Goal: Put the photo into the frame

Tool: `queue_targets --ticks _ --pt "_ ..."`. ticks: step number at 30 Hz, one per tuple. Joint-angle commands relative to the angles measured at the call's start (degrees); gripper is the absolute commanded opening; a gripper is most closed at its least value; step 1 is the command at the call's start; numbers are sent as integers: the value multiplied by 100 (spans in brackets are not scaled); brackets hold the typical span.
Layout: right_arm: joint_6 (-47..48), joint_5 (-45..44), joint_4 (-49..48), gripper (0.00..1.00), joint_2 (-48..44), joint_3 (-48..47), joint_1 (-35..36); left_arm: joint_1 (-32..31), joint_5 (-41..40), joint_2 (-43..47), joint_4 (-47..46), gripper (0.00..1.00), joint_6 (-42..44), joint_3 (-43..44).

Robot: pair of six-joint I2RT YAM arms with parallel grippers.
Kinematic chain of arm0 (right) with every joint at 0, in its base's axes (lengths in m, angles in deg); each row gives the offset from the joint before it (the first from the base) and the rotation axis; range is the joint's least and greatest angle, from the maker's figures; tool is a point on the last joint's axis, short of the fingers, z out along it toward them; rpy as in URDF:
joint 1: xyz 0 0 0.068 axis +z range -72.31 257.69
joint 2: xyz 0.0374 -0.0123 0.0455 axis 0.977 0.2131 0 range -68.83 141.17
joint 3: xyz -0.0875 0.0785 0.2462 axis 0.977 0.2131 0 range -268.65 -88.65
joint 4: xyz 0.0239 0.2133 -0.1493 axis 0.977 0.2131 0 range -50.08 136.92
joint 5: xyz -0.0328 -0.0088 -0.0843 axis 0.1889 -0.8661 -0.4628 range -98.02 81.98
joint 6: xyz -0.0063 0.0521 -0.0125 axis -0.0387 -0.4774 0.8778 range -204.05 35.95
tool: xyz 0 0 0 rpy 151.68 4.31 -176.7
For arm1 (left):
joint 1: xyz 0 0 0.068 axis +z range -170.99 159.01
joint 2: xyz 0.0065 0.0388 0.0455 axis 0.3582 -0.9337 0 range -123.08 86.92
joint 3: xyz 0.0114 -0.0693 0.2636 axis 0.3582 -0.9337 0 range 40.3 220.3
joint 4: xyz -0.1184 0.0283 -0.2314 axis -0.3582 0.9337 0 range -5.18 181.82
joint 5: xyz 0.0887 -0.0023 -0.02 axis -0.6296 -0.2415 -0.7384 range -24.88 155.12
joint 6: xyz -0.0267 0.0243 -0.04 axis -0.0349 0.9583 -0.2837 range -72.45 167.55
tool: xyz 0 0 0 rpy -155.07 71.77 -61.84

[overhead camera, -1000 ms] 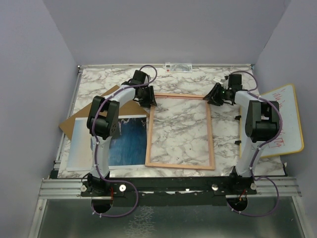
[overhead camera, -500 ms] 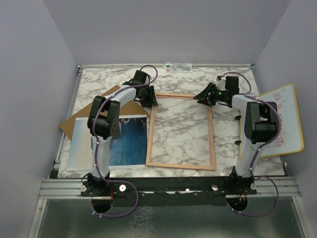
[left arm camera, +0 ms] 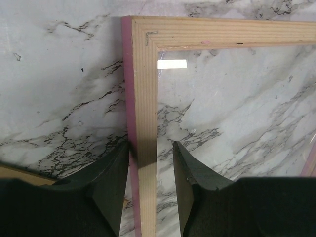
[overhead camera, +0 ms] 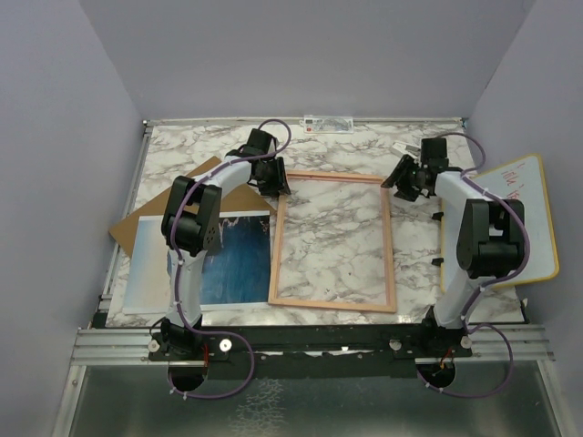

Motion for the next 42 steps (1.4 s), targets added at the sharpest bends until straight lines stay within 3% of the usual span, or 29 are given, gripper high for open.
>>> queue_targets --ticks 1,11,23,31,38,42 --pt "185 -463 727 56 -193 241 -21 -42 -317 41 68 43 17 115" --pt "423 435 1536 55 -1043 1153 -4 -42 -332 111 90 43 -17 44" --pt "463 -339 3078 47 -1927 1813 215 -51 -316 134 92 44 -61 14" --pt "572 -219 2851 41 -2000 2145 327 -68 -239 156 72 44 -61 -22" --pt "597 -731 2440 30 -1685 2091 459 -95 -271 272 63 44 -40 -75" --pt "659 -1006 2342 29 -1671 2058 661 -95 -305 358 63 44 -1 -113"
